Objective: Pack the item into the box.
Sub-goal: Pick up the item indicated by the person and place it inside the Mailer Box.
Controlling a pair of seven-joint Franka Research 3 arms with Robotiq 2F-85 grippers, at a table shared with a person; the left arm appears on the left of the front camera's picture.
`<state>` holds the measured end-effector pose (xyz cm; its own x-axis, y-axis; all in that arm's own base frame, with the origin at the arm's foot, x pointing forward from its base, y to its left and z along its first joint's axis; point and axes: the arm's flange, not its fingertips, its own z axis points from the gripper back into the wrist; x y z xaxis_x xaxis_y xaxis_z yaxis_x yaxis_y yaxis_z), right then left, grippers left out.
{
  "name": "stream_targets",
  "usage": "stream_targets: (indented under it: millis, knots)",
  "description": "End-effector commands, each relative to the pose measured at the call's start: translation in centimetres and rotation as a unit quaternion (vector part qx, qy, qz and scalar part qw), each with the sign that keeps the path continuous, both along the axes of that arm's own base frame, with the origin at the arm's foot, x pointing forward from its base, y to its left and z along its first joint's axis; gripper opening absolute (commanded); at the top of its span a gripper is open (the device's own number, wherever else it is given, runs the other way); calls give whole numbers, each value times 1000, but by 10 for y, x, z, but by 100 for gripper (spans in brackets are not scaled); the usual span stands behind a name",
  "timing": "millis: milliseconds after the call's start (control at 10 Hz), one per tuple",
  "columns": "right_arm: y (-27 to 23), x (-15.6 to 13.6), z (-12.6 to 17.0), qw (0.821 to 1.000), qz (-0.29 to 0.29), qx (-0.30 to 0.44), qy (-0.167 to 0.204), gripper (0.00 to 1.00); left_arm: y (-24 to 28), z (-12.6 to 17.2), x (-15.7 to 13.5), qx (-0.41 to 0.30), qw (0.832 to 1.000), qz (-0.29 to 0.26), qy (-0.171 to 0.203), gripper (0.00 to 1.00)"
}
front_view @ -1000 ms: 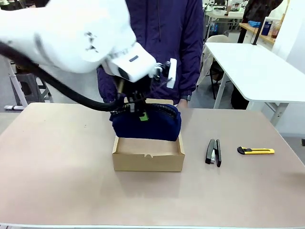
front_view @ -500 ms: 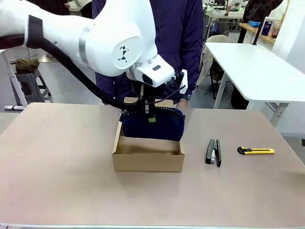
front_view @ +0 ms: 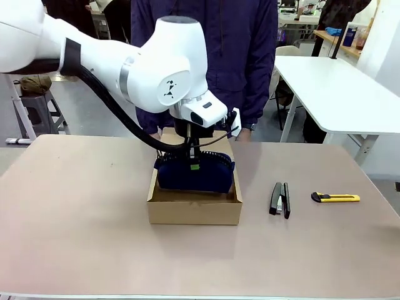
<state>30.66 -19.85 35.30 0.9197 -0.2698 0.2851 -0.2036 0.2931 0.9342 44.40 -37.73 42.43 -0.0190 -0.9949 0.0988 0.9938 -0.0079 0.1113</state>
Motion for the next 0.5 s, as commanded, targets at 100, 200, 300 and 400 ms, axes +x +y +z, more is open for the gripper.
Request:
stream_targets:
  millis: [100,200,300,400]
  knots:
    - [1,4,1,1000,-5,7,-13,100,-8,-21,2,23,1000,5,12,0]
    - [1,4,1,1000,-5,7,-13,100,-9,-31,1,26,999,2,20,0]
    - [1,4,1,1000,-5,7,-13,100,-10,-37,1,26,999,0,25,0]
    - [1,4,1,1000,-5,7,-13,100,-11,-40,1,24,999,-4,25,0]
